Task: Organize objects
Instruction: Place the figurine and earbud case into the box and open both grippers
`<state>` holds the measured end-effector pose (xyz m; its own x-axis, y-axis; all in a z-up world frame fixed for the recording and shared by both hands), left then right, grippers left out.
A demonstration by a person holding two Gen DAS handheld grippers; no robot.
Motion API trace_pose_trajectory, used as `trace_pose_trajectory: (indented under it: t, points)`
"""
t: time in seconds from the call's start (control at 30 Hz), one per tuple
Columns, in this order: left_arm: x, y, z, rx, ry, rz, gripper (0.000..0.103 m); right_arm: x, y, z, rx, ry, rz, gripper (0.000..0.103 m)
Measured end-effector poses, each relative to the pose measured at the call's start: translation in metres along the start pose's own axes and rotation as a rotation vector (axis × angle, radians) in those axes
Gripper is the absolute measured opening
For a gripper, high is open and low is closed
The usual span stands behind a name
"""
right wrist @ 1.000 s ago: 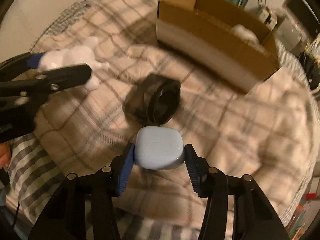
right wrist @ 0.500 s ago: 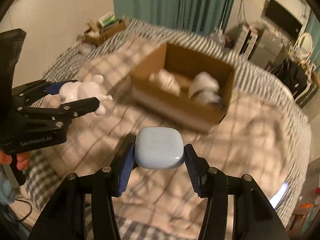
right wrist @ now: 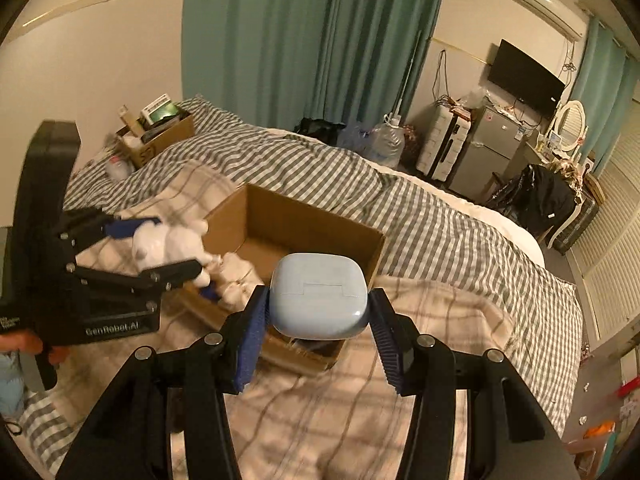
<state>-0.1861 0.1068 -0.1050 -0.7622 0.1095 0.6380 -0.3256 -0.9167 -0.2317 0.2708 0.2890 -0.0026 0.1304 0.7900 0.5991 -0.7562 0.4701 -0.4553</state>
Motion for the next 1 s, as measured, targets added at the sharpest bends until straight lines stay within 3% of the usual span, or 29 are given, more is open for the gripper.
trace_pose_trajectory:
  t: [0.33,0.6,0.67,0.73,1.0]
  points:
    - [-0.002,0.009,-0.050,-0.005,0.039,0.019,0.068,-0.009,0.003,-0.079,0.065,0.011,-0.040,0.050]
    - [0.006,0.009,-0.056,-0.015,0.025,0.019,0.069,-0.003,0.016,-0.094,0.101,-0.014,0.004,0.050]
    - [0.007,0.009,-0.054,-0.028,0.029,0.028,0.073,-0.004,0.019,-0.093,0.113,-0.011,0.005,0.053]
    - [0.008,0.011,-0.048,-0.027,0.027,0.035,0.086,-0.001,0.017,-0.086,0.100,-0.028,-0.002,0.070]
    - [0.012,0.016,0.012,0.015,-0.016,0.022,0.098,0.016,0.012,-0.007,0.053,-0.090,-0.041,0.075]
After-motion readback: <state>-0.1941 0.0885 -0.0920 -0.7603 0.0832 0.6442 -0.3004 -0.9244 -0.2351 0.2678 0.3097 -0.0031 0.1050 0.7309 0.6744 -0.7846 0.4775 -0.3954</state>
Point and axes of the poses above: each gripper's, at about its wrist camera, not at the fingertips, and z roughly against the way its jaws point, y to its left, x to its top, the point moved 9 cm from there along -z, roughly the way its jaws point, and after that the axes turned 14 degrees about z, right-handed, at the moved point
